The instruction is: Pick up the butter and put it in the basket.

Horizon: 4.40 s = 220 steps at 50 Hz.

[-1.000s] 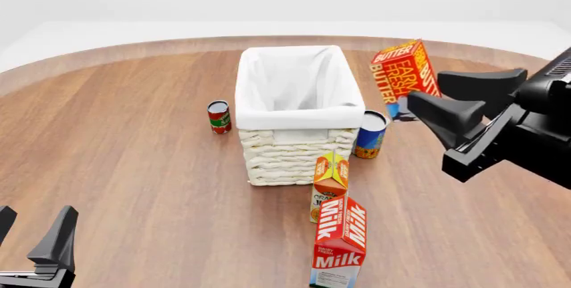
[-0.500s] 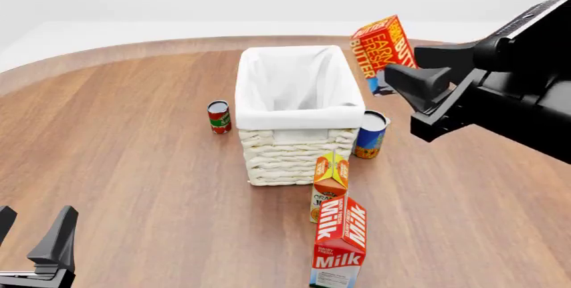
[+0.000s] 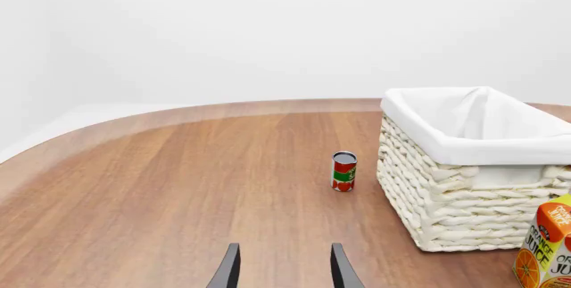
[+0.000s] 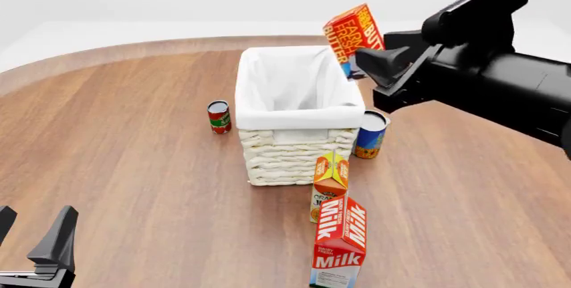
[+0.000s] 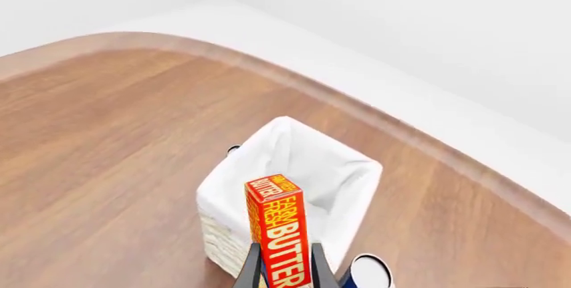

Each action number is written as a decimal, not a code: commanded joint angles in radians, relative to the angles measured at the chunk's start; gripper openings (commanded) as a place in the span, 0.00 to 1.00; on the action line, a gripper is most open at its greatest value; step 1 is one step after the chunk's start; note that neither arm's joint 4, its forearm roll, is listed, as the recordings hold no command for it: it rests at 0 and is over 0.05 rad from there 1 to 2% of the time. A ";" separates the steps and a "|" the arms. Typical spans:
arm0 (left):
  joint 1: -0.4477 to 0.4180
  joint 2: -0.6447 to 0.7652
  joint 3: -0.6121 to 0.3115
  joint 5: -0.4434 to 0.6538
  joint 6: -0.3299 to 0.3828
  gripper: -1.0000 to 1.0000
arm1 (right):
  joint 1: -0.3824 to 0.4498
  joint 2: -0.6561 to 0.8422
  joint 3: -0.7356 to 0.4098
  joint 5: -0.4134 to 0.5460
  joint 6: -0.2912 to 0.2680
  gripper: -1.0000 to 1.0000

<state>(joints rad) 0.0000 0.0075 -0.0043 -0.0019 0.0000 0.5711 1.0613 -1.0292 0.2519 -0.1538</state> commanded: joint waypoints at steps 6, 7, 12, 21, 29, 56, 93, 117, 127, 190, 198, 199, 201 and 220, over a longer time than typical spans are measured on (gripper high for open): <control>0.000 0.000 0.000 0.000 0.000 1.00 | -0.014 0.124 -0.079 -0.031 0.041 0.00; 0.000 0.000 0.000 0.000 0.000 1.00 | -0.013 0.128 -0.080 -0.032 0.039 0.00; 0.000 0.000 0.000 0.000 0.000 1.00 | -0.012 0.148 -0.100 -0.030 0.038 0.00; 0.000 0.000 0.000 0.000 0.000 1.00 | -0.010 0.179 -0.130 -0.028 0.035 0.00; 0.000 0.000 0.000 0.000 0.000 1.00 | -0.006 0.203 -0.156 -0.022 0.027 0.00; 0.000 0.000 0.000 0.000 0.000 1.00 | -0.033 0.319 -0.301 0.018 -0.016 0.00; 0.000 0.000 0.000 0.000 0.000 1.00 | -0.032 0.540 -0.499 0.138 -0.100 0.00; 0.000 0.000 0.000 0.000 0.000 1.00 | -0.034 0.641 -0.596 0.211 -0.152 0.00; 0.000 0.000 0.000 0.000 0.000 1.00 | -0.037 0.686 -0.652 0.255 -0.167 0.00; 0.000 0.000 0.000 0.000 0.000 1.00 | -0.065 0.876 -0.764 0.326 -0.298 0.00; 0.000 0.000 0.000 0.000 0.000 1.00 | -0.067 0.891 -0.784 0.332 -0.301 0.00; 0.000 0.000 0.000 0.000 0.000 1.00 | -0.067 0.893 -0.787 0.333 -0.302 0.00; 0.000 0.000 0.000 0.000 0.000 1.00 | -0.068 0.895 -0.788 0.332 -0.303 0.00; 0.000 0.000 0.000 0.000 0.000 1.00 | -0.064 0.921 -0.779 0.332 -0.309 0.00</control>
<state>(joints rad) 0.0000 0.0075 -0.0043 -0.0019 0.0000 0.5071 1.9831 -1.7901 0.5863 -0.4749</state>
